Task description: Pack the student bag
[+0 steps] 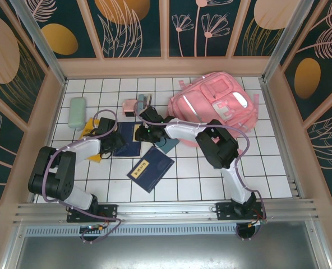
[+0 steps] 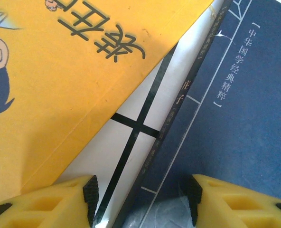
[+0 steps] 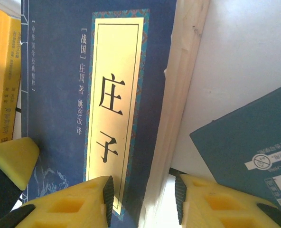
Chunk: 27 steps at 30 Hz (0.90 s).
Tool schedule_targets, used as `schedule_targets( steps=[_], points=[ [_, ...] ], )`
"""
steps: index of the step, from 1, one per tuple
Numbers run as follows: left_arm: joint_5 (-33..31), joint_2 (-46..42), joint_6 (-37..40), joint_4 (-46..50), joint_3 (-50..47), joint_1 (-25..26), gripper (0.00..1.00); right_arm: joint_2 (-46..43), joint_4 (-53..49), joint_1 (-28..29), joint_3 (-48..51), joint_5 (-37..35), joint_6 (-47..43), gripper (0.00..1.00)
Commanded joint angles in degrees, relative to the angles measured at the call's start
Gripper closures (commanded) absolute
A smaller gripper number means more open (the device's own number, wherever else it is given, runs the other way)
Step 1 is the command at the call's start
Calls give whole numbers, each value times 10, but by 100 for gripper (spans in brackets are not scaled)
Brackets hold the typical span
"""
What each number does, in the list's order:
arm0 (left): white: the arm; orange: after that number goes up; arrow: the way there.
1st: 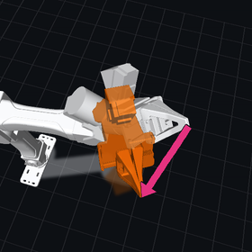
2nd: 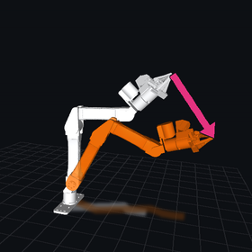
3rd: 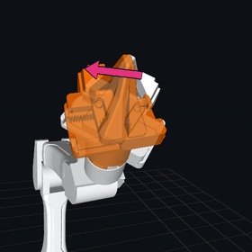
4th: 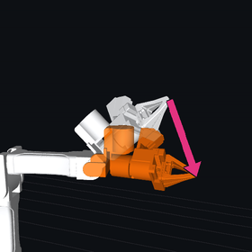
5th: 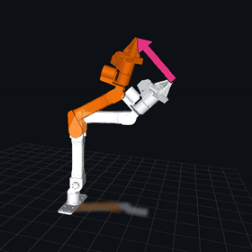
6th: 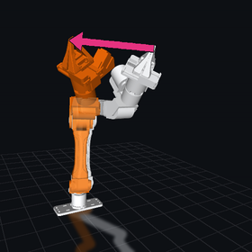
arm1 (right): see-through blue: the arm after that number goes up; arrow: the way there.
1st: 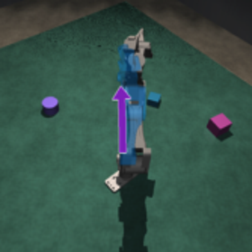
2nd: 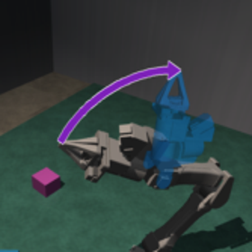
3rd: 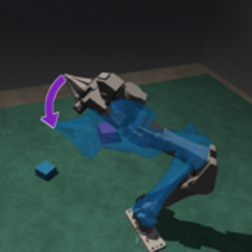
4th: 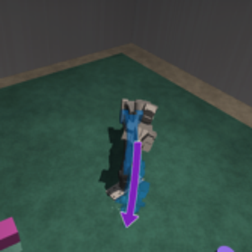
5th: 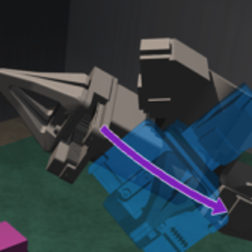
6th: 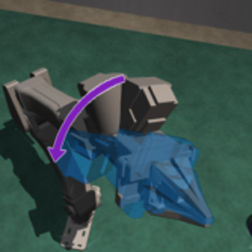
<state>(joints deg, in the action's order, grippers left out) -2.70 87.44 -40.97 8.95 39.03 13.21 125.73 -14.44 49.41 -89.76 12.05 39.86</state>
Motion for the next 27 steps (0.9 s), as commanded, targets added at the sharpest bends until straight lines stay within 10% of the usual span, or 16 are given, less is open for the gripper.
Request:
schedule_targets(
  steps=[1,13,27],
  points=[
    [84,17,8,-32,-25,-2,48,20,-52,2,2,11,-12,58],
    [289,-52,-41,-129,-49,-2,53,43,-15,0,-11,66,-24,60],
    [310,-89,-108,-188,-63,-13,55,33,13,-12,0,76,-13,60]
  ],
)
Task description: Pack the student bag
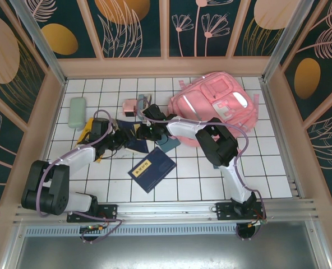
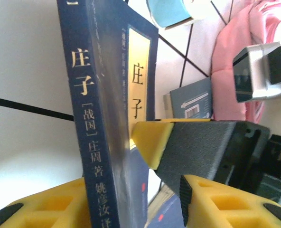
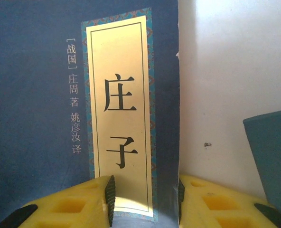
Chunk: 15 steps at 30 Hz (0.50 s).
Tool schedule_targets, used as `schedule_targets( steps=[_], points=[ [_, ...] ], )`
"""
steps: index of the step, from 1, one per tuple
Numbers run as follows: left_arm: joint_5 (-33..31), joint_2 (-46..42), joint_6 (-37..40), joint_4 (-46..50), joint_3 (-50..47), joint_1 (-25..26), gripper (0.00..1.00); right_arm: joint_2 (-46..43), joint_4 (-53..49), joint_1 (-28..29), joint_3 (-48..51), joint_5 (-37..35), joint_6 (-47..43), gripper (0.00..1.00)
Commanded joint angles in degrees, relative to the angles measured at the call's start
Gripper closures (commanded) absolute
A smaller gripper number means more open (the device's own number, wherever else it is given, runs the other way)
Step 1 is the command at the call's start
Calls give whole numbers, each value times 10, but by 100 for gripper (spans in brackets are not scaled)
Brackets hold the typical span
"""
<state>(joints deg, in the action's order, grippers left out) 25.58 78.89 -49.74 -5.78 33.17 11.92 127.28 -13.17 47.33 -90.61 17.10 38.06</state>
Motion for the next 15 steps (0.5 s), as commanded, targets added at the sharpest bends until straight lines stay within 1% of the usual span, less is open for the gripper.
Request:
schedule_targets(
  steps=[1,3,7,10,12,15],
  points=[
    [19,2,-15,-28,0,-1,56,17,0,7,10,23,5,60],
    [-1,8,-3,3,8,-1,61,13,0,6,11,21,6,60],
    [-49,2,32,67,25,-1,75,-4,-3,5,4,15,-5,60],
    [-91,-20,50,105,33,-1,90,-28,-12,5,-9,3,-27,60],
    [-105,-36,58,123,39,-1,99,-47,-29,4,-19,-18,-48,59],
    [-108,-55,63,130,49,-1,100,-85,-56,1,-24,-66,-88,59]
  ],
)
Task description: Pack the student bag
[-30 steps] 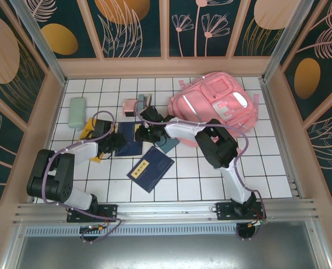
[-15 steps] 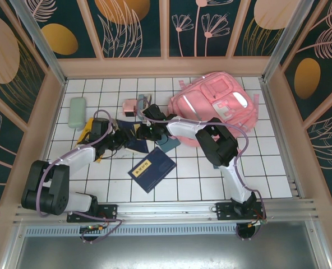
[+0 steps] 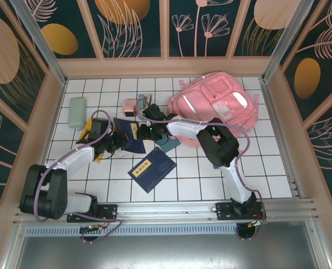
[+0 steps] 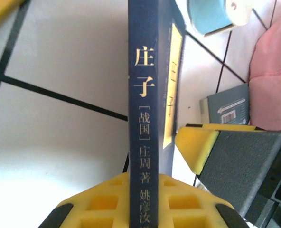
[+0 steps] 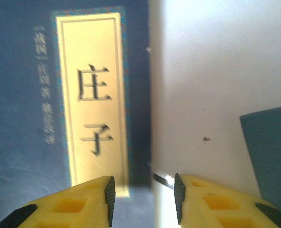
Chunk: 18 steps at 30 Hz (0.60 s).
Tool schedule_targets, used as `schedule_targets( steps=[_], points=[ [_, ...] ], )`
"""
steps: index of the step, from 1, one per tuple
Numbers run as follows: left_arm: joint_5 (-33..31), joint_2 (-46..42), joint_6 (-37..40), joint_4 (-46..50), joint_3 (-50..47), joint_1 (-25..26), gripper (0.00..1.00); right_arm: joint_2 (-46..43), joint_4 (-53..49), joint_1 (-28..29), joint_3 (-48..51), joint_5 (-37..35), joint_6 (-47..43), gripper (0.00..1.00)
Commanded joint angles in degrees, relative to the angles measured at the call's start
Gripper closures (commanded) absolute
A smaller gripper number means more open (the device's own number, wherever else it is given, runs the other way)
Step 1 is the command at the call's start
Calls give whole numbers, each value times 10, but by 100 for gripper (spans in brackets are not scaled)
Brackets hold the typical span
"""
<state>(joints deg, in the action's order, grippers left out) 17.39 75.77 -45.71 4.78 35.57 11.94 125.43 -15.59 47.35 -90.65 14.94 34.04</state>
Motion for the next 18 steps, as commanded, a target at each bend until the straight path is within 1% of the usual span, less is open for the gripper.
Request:
schedule_targets(
  steps=[1,5,9,12,15,18],
  points=[
    [-24,-27,24,24,30,-2,100,-79,-42,-1,-23,-67,-62,59],
    [-11,-33,36,27,55,-1,100,-132,-80,-15,-7,-154,-114,57],
    [20,-24,54,25,87,-1,100,-191,-96,-49,39,-227,-156,56],
    [27,-22,60,22,102,-1,100,-215,-104,-83,71,-250,-184,56],
    [36,-19,62,19,111,-1,100,-219,-115,-124,89,-260,-206,57],
    [49,-12,57,7,114,-1,100,-212,-112,-147,107,-276,-232,57]
  ],
)
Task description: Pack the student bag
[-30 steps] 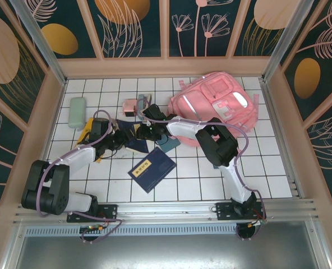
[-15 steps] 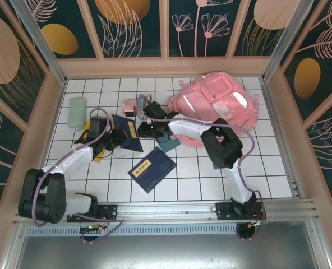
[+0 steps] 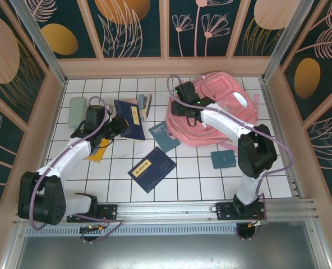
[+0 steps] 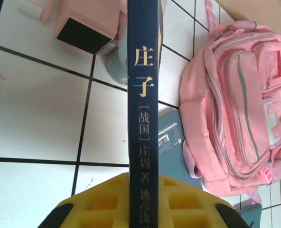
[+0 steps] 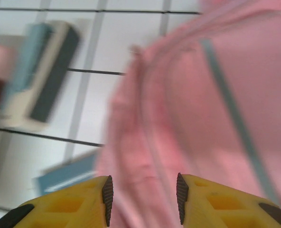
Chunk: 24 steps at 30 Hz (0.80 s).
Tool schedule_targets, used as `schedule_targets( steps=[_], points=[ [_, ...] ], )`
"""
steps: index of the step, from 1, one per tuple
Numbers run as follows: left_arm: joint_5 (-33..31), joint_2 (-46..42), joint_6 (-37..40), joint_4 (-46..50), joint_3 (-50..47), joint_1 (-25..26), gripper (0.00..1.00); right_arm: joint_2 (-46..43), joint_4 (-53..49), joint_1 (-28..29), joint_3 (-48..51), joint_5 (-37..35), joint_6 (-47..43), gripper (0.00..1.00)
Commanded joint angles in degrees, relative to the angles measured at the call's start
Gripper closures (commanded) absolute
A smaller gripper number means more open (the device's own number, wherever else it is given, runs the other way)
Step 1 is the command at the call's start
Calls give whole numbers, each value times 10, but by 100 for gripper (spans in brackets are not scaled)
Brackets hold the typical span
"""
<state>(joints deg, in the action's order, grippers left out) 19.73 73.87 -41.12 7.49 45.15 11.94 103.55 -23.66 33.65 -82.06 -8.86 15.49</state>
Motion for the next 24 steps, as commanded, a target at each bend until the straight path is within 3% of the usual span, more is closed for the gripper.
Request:
schedule_targets(
  steps=[1,10,19,21,23,24],
  points=[
    [26,11,10,-22,19,-1,100,11,-28,-15,25,-39,-52,57],
    [45,54,24,-3,61,-1,100,66,-18,-20,26,-32,-57,51],
    [73,87,45,31,130,-1,100,102,-26,-39,20,-120,-44,51],
    [86,95,51,42,143,-1,100,112,-32,-38,15,-132,-43,56],
    [101,99,48,45,150,-1,100,120,-39,-38,11,-136,-43,70],
    [113,100,43,40,150,-1,100,122,-42,-38,7,-135,-41,82]
  ],
)
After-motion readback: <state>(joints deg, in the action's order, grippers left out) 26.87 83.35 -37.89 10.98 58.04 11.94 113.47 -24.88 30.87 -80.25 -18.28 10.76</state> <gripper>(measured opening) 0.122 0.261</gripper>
